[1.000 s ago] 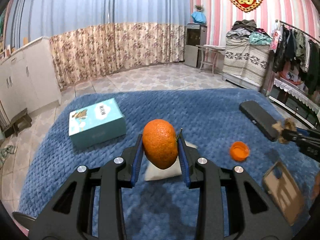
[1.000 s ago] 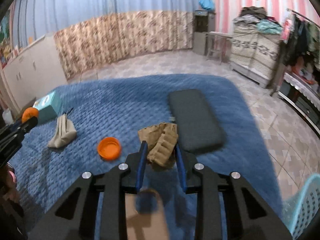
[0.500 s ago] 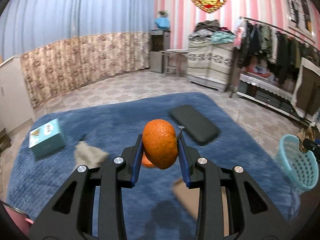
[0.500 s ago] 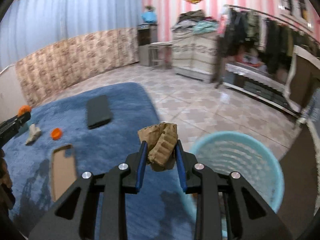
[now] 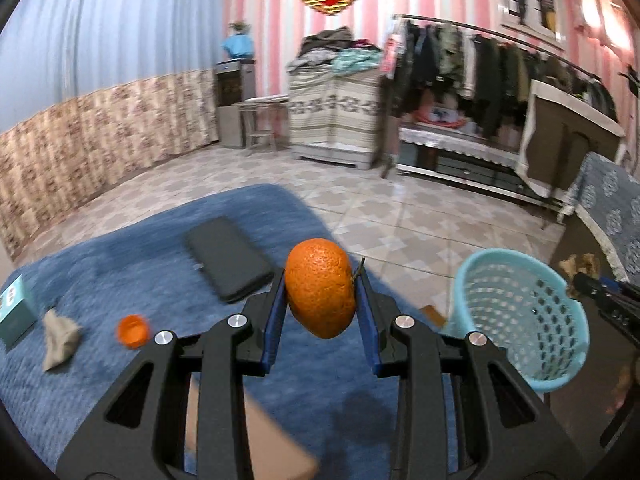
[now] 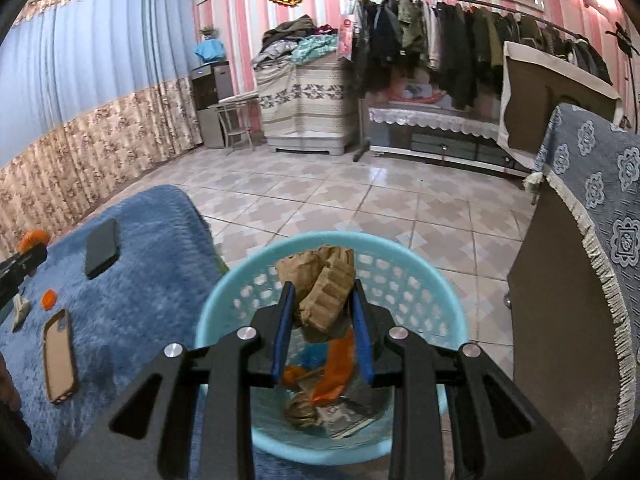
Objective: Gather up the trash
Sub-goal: 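Carry the orange and brown paper in both tools over the teal basket, then open the left tool over the basket to drop the orange while the right tool holds the paper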
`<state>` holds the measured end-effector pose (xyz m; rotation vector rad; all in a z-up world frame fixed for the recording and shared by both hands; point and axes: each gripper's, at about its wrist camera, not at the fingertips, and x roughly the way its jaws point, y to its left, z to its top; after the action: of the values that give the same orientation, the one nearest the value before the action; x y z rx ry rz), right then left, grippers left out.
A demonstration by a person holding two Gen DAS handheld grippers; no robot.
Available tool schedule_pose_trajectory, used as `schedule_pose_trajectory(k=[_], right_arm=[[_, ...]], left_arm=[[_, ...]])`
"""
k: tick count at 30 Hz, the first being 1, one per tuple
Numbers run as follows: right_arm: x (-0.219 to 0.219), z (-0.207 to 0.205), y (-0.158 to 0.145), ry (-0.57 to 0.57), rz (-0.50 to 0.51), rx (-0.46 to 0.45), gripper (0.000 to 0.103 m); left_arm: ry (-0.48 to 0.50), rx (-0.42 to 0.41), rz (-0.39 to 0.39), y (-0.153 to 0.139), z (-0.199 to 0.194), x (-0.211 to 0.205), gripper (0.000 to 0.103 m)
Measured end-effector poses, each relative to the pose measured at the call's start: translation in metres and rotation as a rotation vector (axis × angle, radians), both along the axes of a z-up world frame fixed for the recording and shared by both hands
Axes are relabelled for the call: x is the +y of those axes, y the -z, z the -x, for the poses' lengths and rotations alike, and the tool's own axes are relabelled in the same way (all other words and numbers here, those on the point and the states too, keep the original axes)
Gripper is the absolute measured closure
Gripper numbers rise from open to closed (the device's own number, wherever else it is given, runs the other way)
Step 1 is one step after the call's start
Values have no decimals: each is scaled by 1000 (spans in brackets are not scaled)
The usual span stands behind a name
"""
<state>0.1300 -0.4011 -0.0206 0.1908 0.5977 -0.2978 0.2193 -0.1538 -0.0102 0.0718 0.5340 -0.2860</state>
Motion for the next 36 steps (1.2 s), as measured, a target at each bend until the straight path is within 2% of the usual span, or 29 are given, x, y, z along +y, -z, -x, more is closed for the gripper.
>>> schedule_pose_trajectory(k=[12, 19, 25, 28, 30, 36], right_arm=[[-51, 12, 10, 100, -54, -6, 75], [-68, 15, 13, 132, -81, -9, 75], [-71, 13, 16, 133, -105, -4, 75], [-69, 13, 19, 131, -110, -6, 75], [-70, 12, 21, 130, -117, -5, 75], [-64, 9, 25, 116, -124, 2, 75]], left_arm=[[229, 47, -18, 29, 6, -120, 71], [345, 59, -40, 44, 4, -169, 71], [379, 61, -64, 53, -3, -196, 69], [380, 59, -80, 53, -8, -200, 59], [364, 46, -87, 51, -11, -202, 45], [280, 4, -82, 36, -25, -184, 17]])
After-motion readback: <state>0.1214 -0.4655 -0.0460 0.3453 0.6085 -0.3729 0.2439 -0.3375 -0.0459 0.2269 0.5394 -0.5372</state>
